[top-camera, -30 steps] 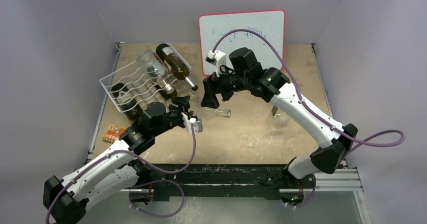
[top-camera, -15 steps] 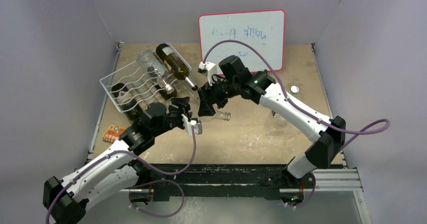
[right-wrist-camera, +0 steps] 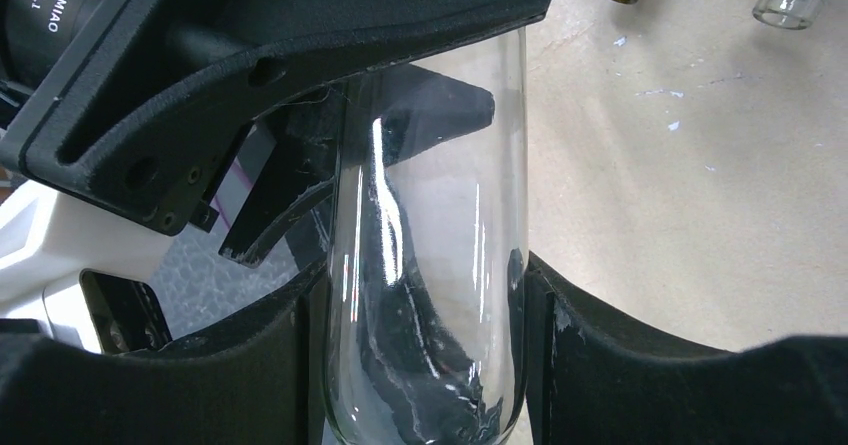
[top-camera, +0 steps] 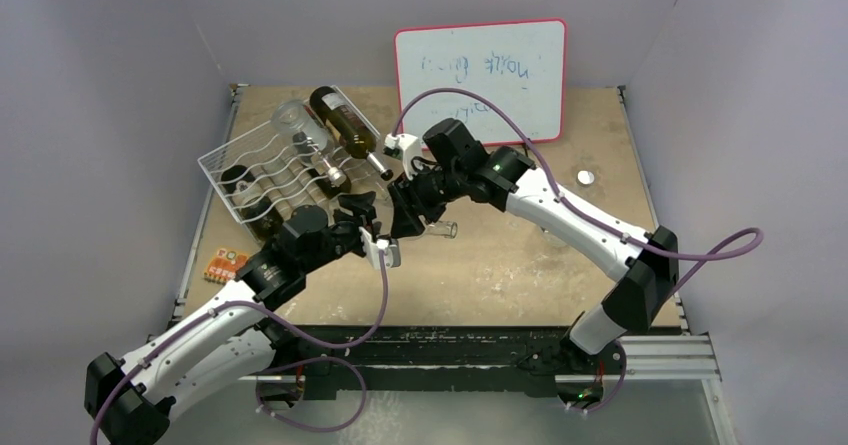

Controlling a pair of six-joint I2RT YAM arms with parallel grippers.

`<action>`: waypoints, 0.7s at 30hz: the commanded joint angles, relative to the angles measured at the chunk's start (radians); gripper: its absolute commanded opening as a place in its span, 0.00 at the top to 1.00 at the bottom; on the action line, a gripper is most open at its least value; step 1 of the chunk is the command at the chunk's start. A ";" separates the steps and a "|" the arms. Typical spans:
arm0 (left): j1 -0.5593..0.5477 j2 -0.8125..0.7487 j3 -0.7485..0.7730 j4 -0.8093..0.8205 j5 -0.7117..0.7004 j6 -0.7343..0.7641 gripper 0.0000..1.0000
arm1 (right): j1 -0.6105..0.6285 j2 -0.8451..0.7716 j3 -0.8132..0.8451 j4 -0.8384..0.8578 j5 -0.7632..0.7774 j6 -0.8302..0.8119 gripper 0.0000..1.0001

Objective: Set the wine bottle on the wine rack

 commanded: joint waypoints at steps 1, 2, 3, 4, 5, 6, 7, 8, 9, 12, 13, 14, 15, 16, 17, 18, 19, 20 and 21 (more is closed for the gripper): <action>-0.005 -0.026 0.011 0.132 -0.006 -0.039 0.39 | 0.006 -0.061 0.060 0.054 0.099 0.029 1.00; -0.005 -0.024 0.016 0.132 -0.005 -0.047 0.36 | 0.006 -0.074 0.060 0.067 0.126 0.035 1.00; -0.004 -0.022 0.021 0.127 -0.004 -0.051 0.33 | 0.006 -0.088 0.060 0.079 0.153 0.043 1.00; -0.004 -0.021 0.028 0.117 0.000 -0.052 0.31 | 0.006 -0.099 0.062 0.089 0.174 0.051 1.00; -0.004 -0.019 0.032 0.112 0.004 -0.053 0.30 | 0.006 -0.109 0.064 0.097 0.196 0.057 1.00; -0.005 -0.019 0.033 0.110 0.008 -0.055 0.27 | 0.006 -0.118 0.065 0.102 0.219 0.062 1.00; -0.005 -0.021 0.034 0.105 0.012 -0.054 0.18 | 0.006 -0.126 0.068 0.108 0.239 0.070 1.00; -0.005 -0.023 0.033 0.103 0.016 -0.053 0.10 | 0.006 -0.133 0.068 0.112 0.260 0.078 1.00; -0.005 -0.029 0.032 0.106 0.019 -0.053 0.03 | 0.006 -0.140 0.070 0.116 0.287 0.081 1.00; -0.005 -0.041 0.033 0.112 0.019 -0.060 0.00 | 0.006 -0.159 0.075 0.130 0.377 0.086 1.00; -0.003 -0.049 0.033 0.119 0.019 -0.072 0.00 | 0.005 -0.165 0.075 0.137 0.404 0.087 1.00; -0.003 -0.056 0.037 0.129 0.018 -0.087 0.00 | 0.006 -0.171 0.070 0.149 0.429 0.088 1.00; -0.002 -0.068 0.040 0.151 0.013 -0.113 0.00 | 0.006 -0.178 0.065 0.166 0.452 0.090 1.00; -0.002 -0.080 0.045 0.180 0.000 -0.159 0.00 | 0.006 -0.185 0.057 0.185 0.466 0.095 1.00; 0.000 -0.095 0.050 0.218 -0.015 -0.217 0.00 | 0.006 -0.191 0.047 0.205 0.476 0.099 1.00; 0.002 -0.110 0.058 0.260 -0.036 -0.286 0.00 | 0.006 -0.195 0.041 0.226 0.484 0.103 1.00; 0.003 -0.122 0.066 0.300 -0.068 -0.365 0.00 | 0.005 -0.199 0.035 0.244 0.494 0.106 1.00; 0.005 -0.134 0.078 0.340 -0.110 -0.461 0.00 | 0.006 -0.200 0.032 0.262 0.500 0.109 1.00; 0.004 -0.142 0.091 0.378 -0.185 -0.565 0.00 | 0.006 -0.199 0.030 0.281 0.509 0.109 1.00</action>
